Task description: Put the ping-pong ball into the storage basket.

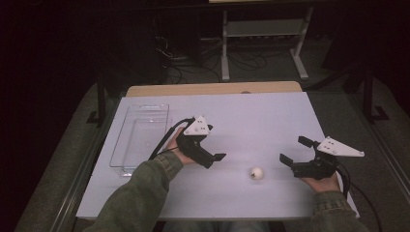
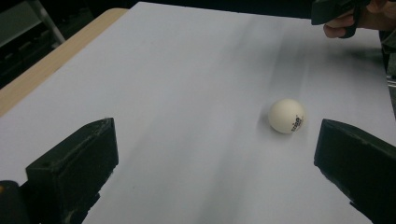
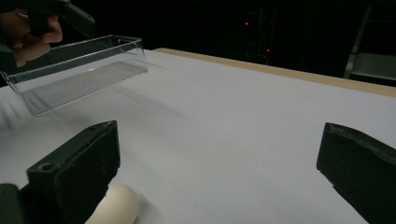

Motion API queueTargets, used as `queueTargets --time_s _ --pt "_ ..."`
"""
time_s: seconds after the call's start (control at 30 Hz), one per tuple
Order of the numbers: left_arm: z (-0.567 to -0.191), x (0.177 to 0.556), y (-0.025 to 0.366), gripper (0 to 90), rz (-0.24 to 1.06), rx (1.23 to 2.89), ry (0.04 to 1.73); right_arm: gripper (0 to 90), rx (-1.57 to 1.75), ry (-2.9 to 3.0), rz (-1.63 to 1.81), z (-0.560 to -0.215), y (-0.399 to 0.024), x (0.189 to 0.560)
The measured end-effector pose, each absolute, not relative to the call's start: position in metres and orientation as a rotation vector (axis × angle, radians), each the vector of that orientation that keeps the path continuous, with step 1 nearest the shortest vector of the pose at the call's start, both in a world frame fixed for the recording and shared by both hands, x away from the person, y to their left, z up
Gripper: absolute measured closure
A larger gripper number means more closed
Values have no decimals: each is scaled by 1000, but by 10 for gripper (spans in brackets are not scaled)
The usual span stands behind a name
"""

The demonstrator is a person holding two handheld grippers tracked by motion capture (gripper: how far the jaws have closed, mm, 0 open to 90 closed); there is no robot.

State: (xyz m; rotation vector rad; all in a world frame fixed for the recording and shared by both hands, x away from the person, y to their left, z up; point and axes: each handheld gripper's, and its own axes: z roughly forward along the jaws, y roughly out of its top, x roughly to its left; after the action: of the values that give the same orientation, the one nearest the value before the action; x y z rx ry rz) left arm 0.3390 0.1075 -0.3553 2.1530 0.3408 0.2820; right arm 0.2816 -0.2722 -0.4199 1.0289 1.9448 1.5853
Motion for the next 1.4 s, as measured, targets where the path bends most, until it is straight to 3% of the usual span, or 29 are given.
queueTargets --time_s 1.4 --pt "-389 340 65 0 164 2266 248 0 1024 1958 1589 -421 -272 280"
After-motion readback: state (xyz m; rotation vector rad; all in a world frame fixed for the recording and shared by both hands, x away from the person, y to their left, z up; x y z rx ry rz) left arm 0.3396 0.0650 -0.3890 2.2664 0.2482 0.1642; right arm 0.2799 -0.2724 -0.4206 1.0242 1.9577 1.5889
